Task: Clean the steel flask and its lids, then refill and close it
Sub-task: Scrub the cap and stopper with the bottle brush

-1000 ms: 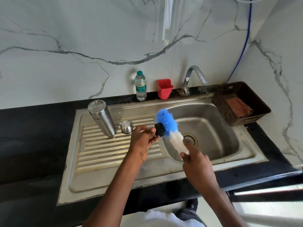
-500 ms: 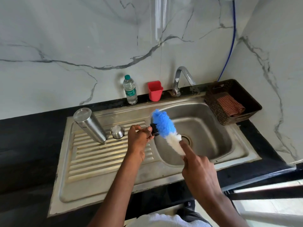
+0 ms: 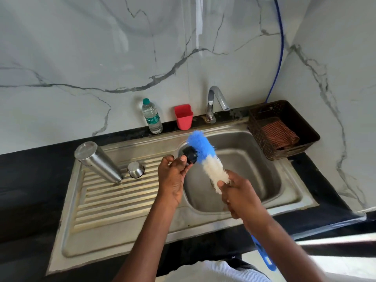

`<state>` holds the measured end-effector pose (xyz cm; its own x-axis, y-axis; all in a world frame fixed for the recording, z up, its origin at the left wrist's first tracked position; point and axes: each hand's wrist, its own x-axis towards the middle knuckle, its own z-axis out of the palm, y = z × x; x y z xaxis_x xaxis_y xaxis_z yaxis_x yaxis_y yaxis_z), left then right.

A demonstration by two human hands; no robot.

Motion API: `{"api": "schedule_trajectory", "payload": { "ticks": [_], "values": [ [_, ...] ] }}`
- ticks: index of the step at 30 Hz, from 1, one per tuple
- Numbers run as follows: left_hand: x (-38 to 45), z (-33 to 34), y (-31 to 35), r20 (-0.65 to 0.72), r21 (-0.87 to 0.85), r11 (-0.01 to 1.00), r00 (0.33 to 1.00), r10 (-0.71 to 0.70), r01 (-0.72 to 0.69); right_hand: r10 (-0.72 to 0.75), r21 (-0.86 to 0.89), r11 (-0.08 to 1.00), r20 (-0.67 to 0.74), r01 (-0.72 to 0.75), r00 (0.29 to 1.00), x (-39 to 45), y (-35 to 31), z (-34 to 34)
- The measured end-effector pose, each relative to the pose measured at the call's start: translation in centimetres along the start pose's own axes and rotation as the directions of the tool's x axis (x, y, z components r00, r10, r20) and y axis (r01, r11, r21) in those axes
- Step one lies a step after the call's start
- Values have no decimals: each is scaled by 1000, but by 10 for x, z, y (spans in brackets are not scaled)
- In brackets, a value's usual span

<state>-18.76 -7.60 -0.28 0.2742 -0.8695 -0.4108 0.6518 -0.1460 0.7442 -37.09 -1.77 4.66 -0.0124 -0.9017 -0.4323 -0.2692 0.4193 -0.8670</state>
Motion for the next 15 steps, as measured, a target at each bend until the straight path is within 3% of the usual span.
{"api": "schedule_trajectory", "payload": {
  "ticks": [2,4,9,12,15],
  "values": [
    [3,1,1,-19,-81,997,1000,-9,8,173,224,950,205,-218,963,5,1,-10],
    [7,1,1,-75,-79,997,997,7,-13,206,290,906,336,-309,919,-8,-3,-18],
    [3,11,-5,-43,149,988,998,48,-42,243,344,863,361,-371,900,1,1,-30],
    [2,20,-8,-71,201,979,996,56,-41,243,400,776,523,-487,817,23,4,-44],
    [9,20,-8,-133,370,906,954,270,-205,223,438,690,629,-576,745,26,13,-50]
  ]
}}
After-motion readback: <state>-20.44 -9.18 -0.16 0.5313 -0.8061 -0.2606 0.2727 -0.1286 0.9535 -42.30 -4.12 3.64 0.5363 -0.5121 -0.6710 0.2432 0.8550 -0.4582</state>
